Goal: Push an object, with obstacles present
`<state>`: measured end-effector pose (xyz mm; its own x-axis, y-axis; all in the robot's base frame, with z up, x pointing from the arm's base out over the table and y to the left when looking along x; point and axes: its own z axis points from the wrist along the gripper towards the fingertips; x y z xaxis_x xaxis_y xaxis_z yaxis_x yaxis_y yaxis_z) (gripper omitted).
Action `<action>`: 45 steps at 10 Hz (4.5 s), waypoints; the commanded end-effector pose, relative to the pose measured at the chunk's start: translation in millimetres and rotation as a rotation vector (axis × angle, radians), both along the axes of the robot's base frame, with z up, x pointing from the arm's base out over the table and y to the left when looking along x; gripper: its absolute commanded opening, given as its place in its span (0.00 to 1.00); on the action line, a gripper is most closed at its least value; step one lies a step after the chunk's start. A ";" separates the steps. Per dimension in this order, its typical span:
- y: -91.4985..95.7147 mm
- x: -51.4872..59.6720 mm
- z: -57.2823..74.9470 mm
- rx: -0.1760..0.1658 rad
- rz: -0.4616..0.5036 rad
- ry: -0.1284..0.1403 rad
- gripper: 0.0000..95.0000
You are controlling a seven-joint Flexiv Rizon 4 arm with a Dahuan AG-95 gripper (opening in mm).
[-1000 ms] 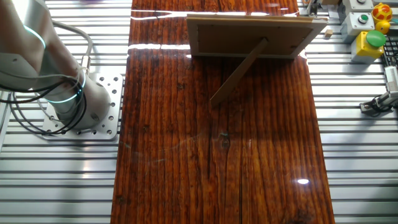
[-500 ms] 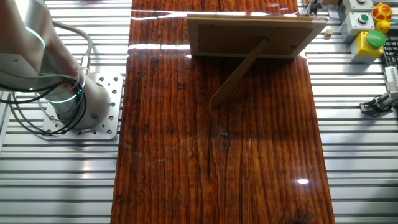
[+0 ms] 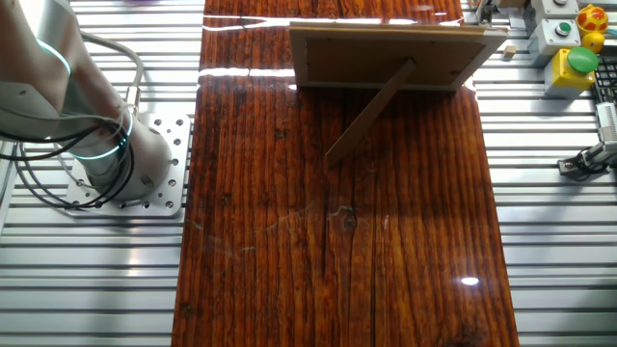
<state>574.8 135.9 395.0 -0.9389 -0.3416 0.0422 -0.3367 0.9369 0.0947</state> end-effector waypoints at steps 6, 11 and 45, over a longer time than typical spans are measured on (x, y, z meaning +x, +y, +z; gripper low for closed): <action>7.8 -4.5 -7.5 -0.009 -0.042 -0.026 0.00; 35.7 -14.3 -53.1 -0.012 -0.068 -0.039 0.00; 76.6 20.9 -256.3 -0.014 -0.156 -0.062 0.00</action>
<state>599.0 214.7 133.2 -0.9813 -0.1925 -0.0085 -0.1927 0.9791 0.0647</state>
